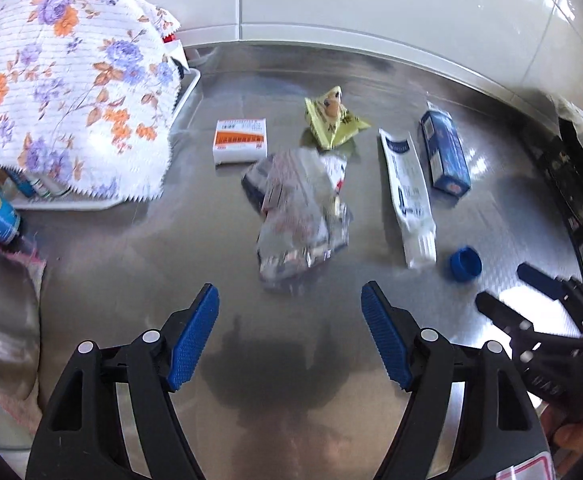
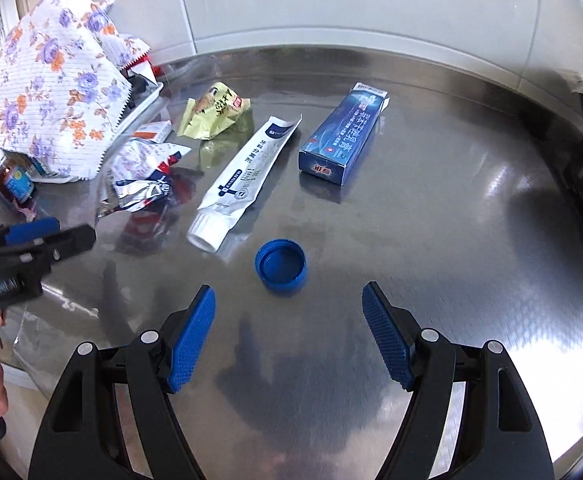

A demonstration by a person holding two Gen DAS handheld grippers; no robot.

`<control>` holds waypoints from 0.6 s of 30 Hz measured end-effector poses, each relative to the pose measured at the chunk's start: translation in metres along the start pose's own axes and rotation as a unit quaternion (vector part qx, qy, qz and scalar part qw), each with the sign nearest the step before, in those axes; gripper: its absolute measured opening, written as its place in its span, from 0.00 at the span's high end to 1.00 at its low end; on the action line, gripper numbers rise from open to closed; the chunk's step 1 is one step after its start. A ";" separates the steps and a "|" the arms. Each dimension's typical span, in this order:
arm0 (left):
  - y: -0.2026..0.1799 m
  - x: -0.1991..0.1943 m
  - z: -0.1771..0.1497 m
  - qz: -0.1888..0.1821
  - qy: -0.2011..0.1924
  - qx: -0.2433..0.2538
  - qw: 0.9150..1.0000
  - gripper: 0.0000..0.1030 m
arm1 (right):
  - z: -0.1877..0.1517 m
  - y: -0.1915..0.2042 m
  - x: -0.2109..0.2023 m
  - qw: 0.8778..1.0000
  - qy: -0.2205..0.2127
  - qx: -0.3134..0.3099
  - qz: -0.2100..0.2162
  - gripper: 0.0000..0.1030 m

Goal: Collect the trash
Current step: 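Raise both tools back over the counter toward the foil wrapper, then grasp the foil snack wrapper with the left tool while the right tool grasps the blue cap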

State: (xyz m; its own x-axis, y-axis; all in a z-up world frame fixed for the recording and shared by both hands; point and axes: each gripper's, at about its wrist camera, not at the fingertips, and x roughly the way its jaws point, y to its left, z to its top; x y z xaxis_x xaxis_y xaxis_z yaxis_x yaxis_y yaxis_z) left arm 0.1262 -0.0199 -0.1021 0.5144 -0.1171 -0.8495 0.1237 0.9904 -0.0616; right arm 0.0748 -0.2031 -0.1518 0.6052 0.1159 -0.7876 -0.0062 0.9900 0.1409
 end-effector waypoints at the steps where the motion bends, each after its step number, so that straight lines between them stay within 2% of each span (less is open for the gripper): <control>1: -0.001 0.003 0.005 0.000 -0.001 0.000 1.000 0.28 | 0.002 -0.001 0.004 1.000 0.003 0.000 0.001 0.26; 8: -0.004 0.035 0.035 0.011 0.010 -0.004 1.000 0.29 | 0.014 -0.002 0.031 1.000 0.015 -0.012 0.009 0.26; 18: -0.004 0.071 0.037 0.011 0.031 -0.002 0.999 0.27 | 0.008 0.005 0.034 0.999 -0.015 -0.051 0.002 0.35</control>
State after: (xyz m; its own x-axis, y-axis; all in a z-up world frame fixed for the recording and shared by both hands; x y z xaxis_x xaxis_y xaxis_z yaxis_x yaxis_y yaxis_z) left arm 0.1934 -0.0353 -0.1431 0.4627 -0.0911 -0.8818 0.1097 0.9929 -0.0450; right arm 0.1020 -0.1954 -0.1727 0.6291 0.1198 -0.7681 -0.0891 0.9927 0.0818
